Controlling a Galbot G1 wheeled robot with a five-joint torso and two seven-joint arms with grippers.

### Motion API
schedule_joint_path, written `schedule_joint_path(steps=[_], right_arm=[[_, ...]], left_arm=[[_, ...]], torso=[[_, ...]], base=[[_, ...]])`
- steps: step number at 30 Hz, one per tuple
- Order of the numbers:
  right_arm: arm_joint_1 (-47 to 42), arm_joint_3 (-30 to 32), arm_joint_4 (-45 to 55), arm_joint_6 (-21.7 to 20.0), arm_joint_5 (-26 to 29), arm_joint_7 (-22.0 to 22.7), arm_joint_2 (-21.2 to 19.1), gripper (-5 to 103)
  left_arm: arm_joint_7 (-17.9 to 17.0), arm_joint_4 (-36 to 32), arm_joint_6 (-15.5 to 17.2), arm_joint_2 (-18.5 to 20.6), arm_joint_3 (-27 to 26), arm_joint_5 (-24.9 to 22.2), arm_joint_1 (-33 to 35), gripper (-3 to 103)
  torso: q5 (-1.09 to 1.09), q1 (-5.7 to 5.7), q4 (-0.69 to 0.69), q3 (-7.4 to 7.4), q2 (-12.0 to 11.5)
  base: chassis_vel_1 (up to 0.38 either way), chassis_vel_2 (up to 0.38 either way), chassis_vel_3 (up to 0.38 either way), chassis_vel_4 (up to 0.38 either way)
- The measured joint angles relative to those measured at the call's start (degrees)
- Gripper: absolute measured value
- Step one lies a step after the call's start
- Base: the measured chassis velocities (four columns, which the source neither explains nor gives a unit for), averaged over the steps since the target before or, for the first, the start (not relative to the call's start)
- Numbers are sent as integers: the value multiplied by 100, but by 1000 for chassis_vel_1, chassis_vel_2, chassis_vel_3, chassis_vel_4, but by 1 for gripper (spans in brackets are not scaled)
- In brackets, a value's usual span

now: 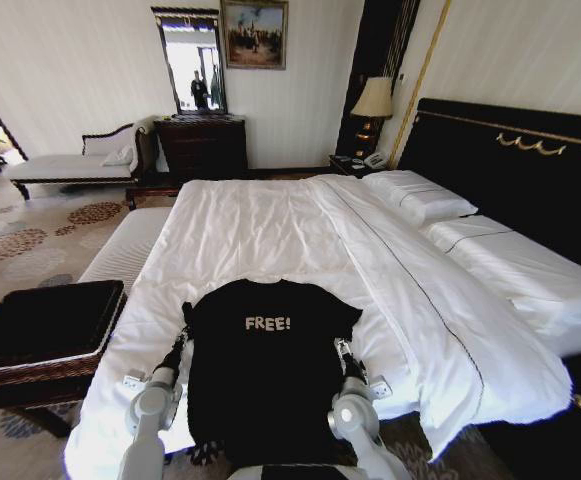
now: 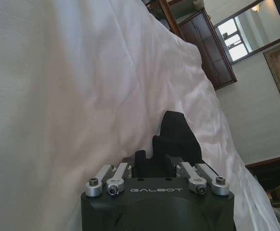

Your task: Fold the clothes on the bed and place them into the basket.

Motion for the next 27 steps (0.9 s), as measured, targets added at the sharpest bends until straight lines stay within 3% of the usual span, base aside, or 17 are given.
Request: schedule_joint_path(steps=[1,4,7,9,21,27], right_arm=[[0,0,0,0,0,0,0,100],[5,-1,-26,0,0,4,4,100],[7,-4,-30,1,0,5,6,100],[19,-20,-51,1,-5,12,16,100],[44,-86,-92,-7,-44,34,61,100],[34,-101,-87,-21,-91,47,98,100]], left_arm=[[0,0,0,0,0,0,0,36],[6,-63,-22,12,-16,4,62,20],[7,-88,-26,18,-24,4,83,20],[11,-246,-67,60,-74,1,232,4],[-174,-726,-498,-15,-149,232,742,1],[-325,-880,-502,-24,-56,327,849,1]], torso=[[0,0,0,0,0],[-1,0,0,0,0],[-1,0,0,0,0],[-1,0,-1,0,0],[-1,0,-1,0,0],[0,0,0,0,0]], base=[[0,0,0,0],[0,0,0,0],[0,0,0,0],[0,0,0,0],[0,0,0,0],[0,0,0,0]])
